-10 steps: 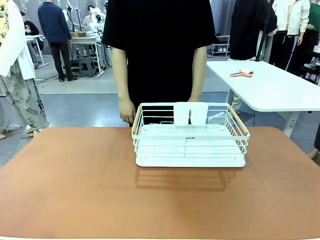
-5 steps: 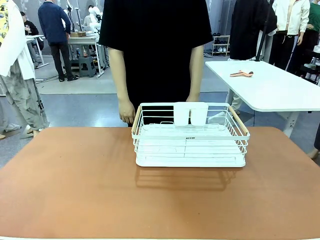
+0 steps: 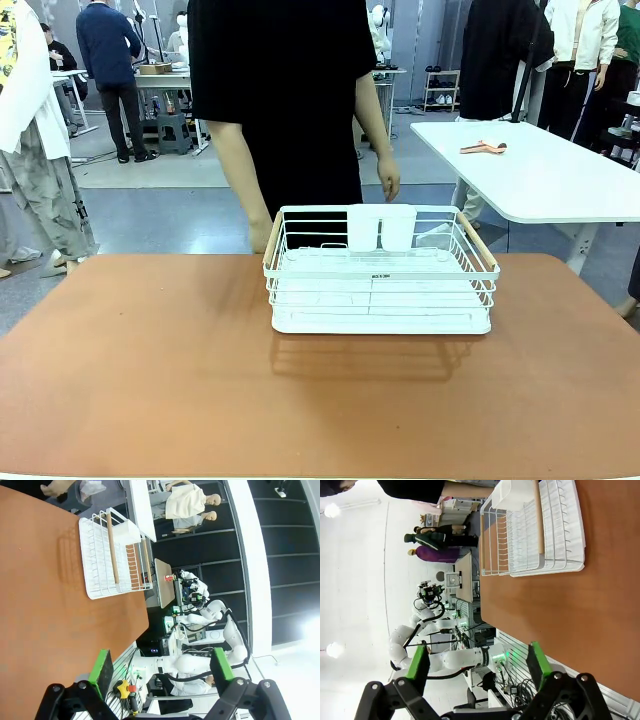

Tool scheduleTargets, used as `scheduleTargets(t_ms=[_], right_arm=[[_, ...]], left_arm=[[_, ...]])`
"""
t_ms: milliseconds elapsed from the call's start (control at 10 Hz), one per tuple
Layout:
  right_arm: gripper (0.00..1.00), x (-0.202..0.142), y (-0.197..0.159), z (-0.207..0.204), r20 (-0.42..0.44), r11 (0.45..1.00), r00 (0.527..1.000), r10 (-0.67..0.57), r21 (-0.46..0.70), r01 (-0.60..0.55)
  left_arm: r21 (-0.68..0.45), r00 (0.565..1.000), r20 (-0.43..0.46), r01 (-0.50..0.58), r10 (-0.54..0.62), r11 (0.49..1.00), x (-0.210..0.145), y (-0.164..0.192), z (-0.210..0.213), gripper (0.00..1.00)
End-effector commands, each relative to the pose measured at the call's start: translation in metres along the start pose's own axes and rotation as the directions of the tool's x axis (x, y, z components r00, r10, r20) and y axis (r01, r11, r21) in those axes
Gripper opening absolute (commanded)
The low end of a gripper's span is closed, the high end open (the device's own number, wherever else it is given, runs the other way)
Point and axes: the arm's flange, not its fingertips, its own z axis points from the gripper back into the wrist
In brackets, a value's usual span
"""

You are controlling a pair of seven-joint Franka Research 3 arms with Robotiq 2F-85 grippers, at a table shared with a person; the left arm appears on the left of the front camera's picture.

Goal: Clean the table.
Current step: Pick up the Lint Roller when the human hands it over.

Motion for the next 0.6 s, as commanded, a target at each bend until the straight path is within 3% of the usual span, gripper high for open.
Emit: scheduleTargets(t_ms=[0, 500], right_arm=[[1.00, -0.0005, 0.0021, 0.0010, 0.002, 1.000, 1.000, 0.003, 0.000, -0.003], [1.00, -0.0005, 0.0021, 0.0010, 0.002, 1.000, 1.000, 0.003, 0.000, -0.003]], left_arm=[[0.002, 1.000, 0.003, 0.001, -0.001, 1.000, -0.0010, -0.0005, 0.0027, 1.00], [0.002, 1.000, 0.003, 0.001, -0.001, 1.000, -0.0010, -0.0005, 0.0027, 1.00]])
